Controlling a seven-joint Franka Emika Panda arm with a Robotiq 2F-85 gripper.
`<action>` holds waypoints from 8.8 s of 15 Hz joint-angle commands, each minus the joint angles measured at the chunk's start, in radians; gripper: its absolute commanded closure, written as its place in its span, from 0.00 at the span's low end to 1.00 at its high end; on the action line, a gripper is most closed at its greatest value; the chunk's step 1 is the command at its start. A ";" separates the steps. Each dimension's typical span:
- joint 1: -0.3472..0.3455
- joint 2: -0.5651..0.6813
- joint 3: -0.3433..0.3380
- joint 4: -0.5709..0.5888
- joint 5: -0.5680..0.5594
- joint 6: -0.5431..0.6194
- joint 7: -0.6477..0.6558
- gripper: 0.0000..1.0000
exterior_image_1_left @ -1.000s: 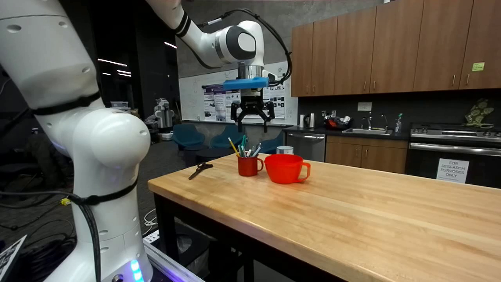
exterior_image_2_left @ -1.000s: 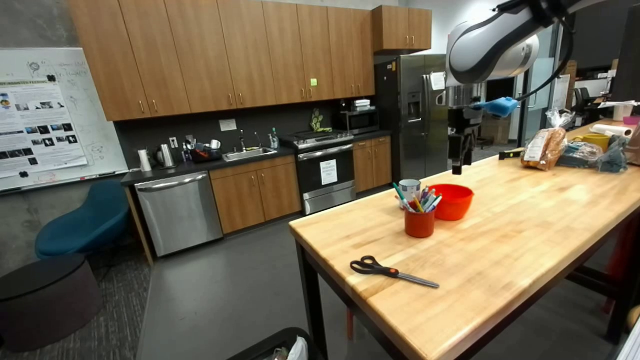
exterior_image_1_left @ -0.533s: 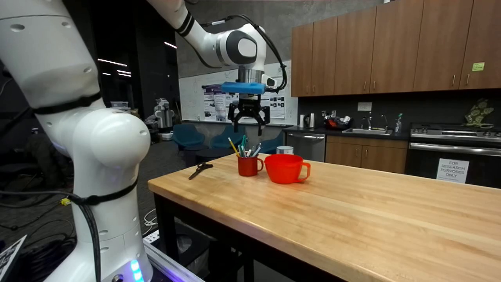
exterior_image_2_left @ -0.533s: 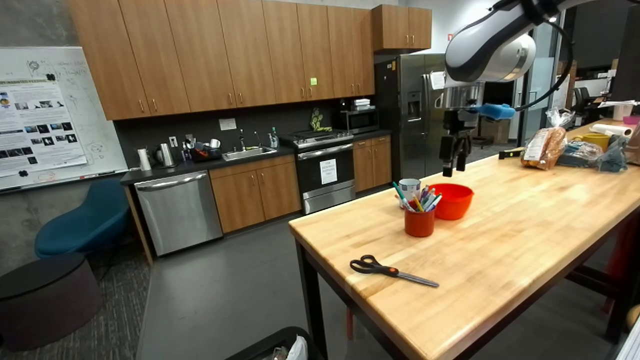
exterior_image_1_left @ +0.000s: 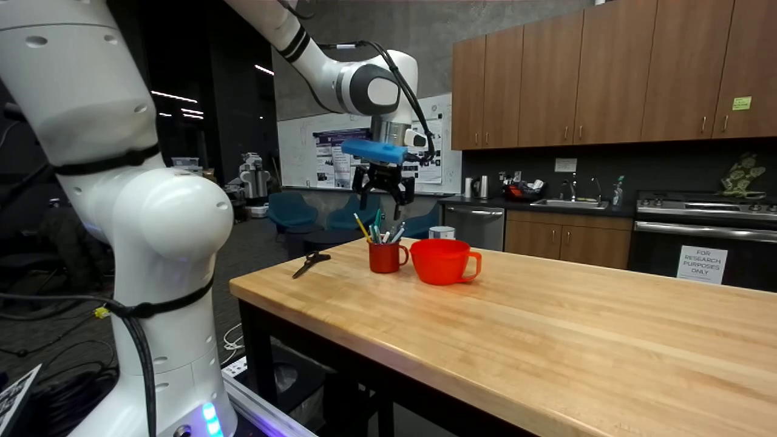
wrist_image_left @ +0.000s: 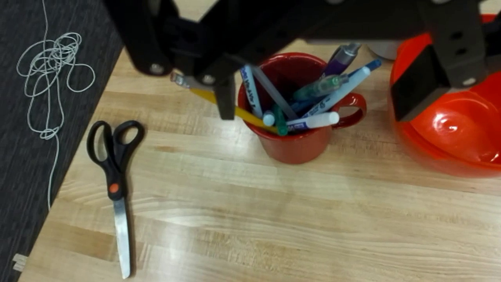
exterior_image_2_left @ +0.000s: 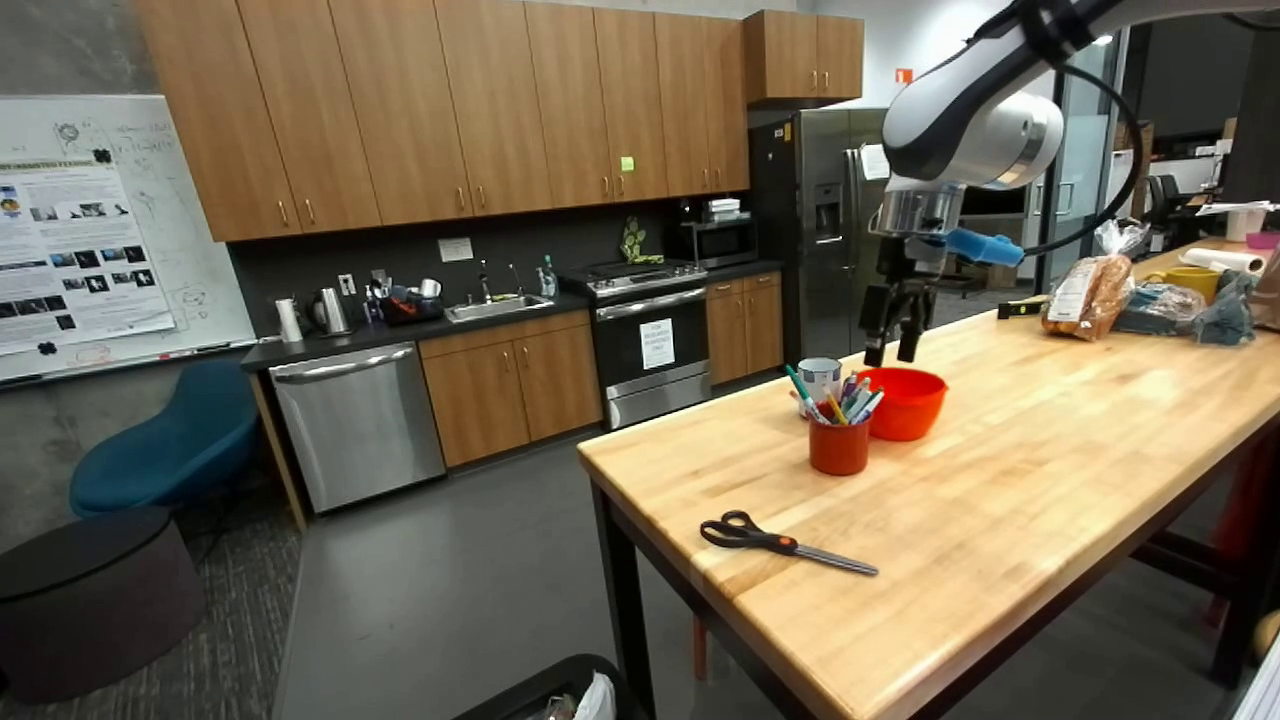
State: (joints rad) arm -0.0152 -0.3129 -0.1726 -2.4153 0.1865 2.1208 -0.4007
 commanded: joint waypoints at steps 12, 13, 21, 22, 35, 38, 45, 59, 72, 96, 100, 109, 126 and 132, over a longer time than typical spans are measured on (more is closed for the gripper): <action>0.018 -0.015 -0.004 -0.127 0.119 0.171 -0.053 0.00; 0.019 -0.014 -0.004 -0.131 0.121 0.184 -0.054 0.00; 0.015 -0.025 -0.001 -0.134 0.104 0.183 -0.033 0.51; 0.015 -0.027 0.000 -0.134 0.104 0.182 -0.033 0.59; 0.019 -0.122 0.035 -0.097 0.013 0.039 -0.012 1.00; 0.016 -0.162 0.051 -0.067 -0.053 -0.019 -0.005 1.00; 0.047 -0.156 0.007 -0.103 -0.032 0.082 -0.110 0.44; 0.107 -0.084 -0.045 -0.180 0.092 0.231 -0.316 0.00; 0.122 -0.020 -0.017 -0.179 0.091 0.331 -0.339 0.39; 0.092 -0.091 0.037 -0.099 -0.095 0.216 -0.242 0.65; 0.091 -0.090 0.041 -0.104 -0.095 0.216 -0.238 0.98; 0.098 -0.101 0.031 -0.143 -0.085 0.235 -0.264 0.58; 0.157 -0.065 0.050 -0.144 -0.068 0.308 -0.272 0.00; 0.162 -0.022 0.055 -0.131 -0.079 0.357 -0.278 0.04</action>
State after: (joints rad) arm 0.1431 -0.3658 -0.1206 -2.5637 0.1043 2.4525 -0.6613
